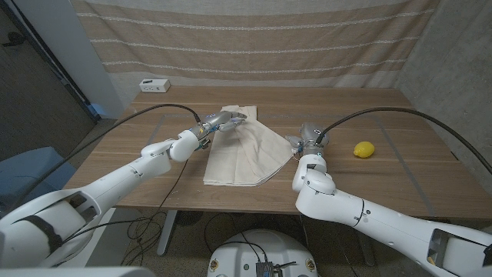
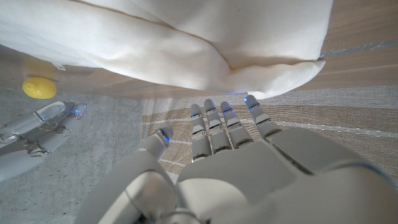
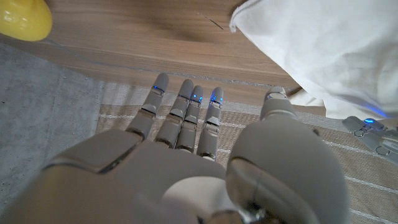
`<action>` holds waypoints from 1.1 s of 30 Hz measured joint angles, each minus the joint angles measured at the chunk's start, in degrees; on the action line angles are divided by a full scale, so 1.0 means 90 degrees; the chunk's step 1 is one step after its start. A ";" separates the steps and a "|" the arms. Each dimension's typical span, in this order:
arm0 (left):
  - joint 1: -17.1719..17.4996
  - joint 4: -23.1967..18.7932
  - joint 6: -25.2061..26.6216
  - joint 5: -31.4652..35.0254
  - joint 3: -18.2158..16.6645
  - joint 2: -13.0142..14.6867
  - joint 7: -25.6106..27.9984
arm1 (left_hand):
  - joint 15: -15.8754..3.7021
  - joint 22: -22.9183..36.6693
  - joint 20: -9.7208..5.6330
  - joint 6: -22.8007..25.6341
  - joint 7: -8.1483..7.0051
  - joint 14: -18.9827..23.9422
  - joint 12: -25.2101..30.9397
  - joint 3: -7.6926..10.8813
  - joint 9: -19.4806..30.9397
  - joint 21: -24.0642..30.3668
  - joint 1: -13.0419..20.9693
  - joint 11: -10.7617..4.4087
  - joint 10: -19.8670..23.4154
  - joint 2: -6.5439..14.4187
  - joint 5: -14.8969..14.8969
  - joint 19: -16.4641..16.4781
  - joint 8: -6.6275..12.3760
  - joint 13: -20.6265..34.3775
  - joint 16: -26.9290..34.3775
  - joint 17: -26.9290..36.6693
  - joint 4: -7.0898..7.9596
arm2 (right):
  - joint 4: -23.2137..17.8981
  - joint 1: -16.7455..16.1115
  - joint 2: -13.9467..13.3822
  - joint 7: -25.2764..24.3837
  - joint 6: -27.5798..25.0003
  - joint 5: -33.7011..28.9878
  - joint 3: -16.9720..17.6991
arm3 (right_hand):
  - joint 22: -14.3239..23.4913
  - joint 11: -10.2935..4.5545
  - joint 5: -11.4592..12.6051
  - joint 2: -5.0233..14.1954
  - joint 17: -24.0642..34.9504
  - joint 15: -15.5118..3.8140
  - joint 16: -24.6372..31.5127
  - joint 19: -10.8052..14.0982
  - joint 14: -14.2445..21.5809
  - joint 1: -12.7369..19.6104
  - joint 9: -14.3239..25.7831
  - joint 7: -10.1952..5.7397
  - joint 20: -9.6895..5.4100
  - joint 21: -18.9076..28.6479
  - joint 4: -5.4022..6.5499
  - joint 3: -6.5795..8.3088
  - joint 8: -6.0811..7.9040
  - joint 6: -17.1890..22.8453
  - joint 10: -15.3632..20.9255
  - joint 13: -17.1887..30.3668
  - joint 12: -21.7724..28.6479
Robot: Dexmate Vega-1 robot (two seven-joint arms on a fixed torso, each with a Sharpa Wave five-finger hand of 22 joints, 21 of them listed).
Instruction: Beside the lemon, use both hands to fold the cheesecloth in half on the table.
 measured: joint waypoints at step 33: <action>0.0056 -0.0125 0.0105 0.0027 -0.0041 0.0020 -0.0044 | 0.0032 0.0000 -0.0013 -0.0140 -0.0069 -0.0083 -0.0042 0.0019 0.0000 0.0000 0.0001 -0.0048 -0.0095 0.0000 0.0000 -0.0012 -0.0051 0.0001 -0.0079 -0.0018 -0.0019 | 0.0848 -0.0193 0.0458 0.0882 -0.0135 -0.1140 -0.0263 | 0.0000 -0.0053 0.0397 0.0043 -0.0059 0.0000 -0.0031 0.0197 0.0251 0.0562 0.0088 0.0019 -0.0034 -0.0048 -0.0303 0.0199 0.0277 0.0405 0.0145 0.0118 0.0196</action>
